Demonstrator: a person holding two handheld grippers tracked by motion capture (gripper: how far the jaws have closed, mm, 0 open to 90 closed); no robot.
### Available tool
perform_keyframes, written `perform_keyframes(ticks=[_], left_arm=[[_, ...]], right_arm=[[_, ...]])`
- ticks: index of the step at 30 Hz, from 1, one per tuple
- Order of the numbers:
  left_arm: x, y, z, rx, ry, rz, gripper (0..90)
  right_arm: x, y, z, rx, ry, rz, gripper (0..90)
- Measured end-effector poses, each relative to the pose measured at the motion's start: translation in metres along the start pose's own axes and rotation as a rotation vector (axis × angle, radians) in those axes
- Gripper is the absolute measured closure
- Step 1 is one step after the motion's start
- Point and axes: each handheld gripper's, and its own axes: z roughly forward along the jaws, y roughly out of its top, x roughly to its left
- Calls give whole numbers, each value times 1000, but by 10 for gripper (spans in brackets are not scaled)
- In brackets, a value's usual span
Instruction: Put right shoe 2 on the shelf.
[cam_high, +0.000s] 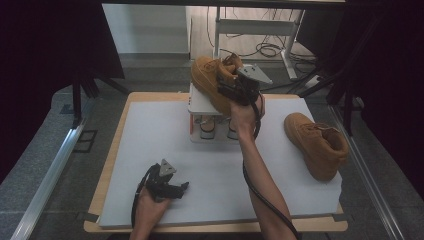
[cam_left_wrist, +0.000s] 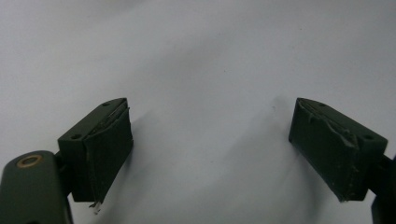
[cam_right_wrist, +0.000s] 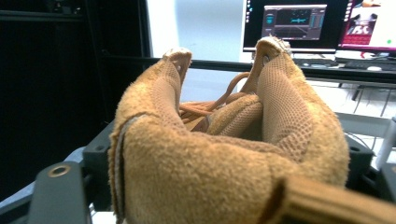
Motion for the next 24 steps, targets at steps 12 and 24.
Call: perform_keyframes(ticks=[12, 24], left_arm=[[0, 0, 0, 0, 0, 0, 132], [0, 0, 0, -3, 1, 2, 132]], right_arm=[[-8, -4, -7, 39, 68, -31, 104], [-16, -13, -23, 91, 144, -48, 99]])
